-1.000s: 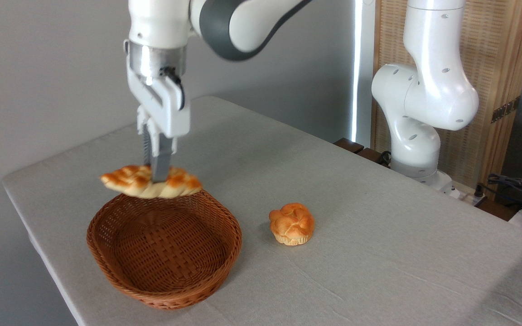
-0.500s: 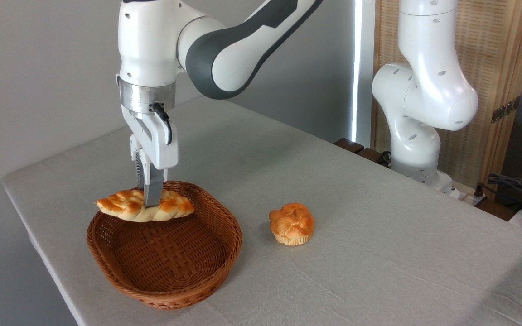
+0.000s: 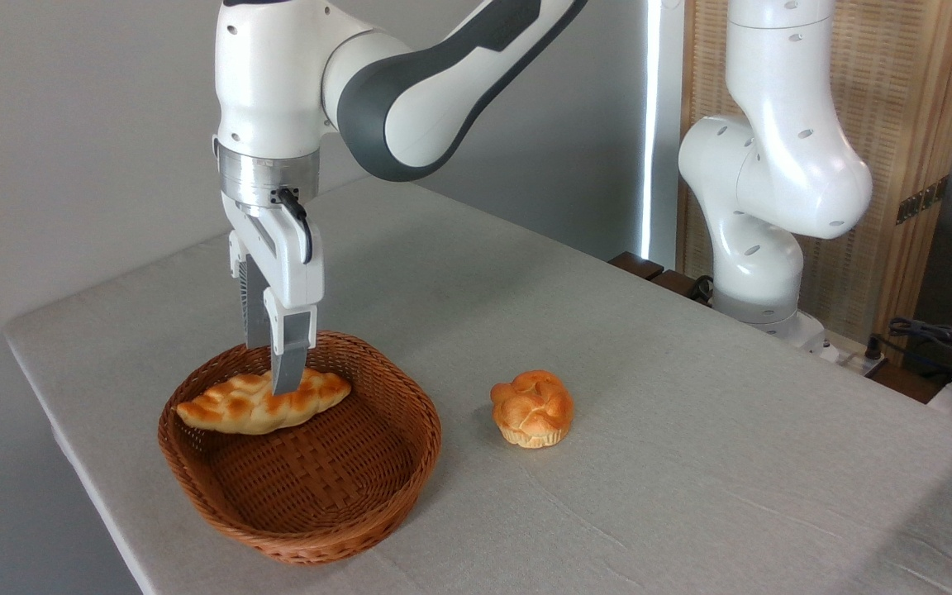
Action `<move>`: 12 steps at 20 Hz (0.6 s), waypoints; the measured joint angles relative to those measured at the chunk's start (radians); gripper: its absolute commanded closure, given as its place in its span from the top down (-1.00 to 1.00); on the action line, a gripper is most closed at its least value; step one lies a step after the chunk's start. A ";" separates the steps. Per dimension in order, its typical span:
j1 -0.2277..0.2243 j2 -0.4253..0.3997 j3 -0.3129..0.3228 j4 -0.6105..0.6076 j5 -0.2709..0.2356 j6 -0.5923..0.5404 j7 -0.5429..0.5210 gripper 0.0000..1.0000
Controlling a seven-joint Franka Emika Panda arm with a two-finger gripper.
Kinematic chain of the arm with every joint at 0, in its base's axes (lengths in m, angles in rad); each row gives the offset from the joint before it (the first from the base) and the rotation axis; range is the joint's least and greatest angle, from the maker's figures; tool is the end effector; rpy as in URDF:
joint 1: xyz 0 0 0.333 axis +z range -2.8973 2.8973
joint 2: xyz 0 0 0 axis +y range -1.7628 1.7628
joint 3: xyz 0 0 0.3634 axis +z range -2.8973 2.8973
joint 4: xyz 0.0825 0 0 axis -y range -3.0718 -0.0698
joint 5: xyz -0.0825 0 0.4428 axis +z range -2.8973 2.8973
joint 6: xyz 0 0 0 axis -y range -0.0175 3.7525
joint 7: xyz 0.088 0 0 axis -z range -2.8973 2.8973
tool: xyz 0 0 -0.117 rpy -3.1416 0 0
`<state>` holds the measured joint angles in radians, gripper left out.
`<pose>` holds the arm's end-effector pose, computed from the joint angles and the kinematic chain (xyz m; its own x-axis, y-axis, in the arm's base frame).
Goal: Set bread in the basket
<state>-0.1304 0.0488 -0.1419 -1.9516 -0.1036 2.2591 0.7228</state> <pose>0.6274 -0.1776 0.4924 0.5615 -0.7868 0.2563 -0.7962 -0.5980 -0.0915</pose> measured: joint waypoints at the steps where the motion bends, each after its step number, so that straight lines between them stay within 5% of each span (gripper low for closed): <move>1: 0.000 -0.001 0.000 0.004 0.000 0.001 0.000 1.00; 5: 0.003 -0.046 0.021 0.033 0.000 -0.049 0.000 1.00; 12: 0.016 -0.108 0.080 0.277 0.042 -0.614 0.000 1.00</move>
<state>-0.1148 -0.0593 -0.0615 -1.6745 -0.0618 1.6451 0.7228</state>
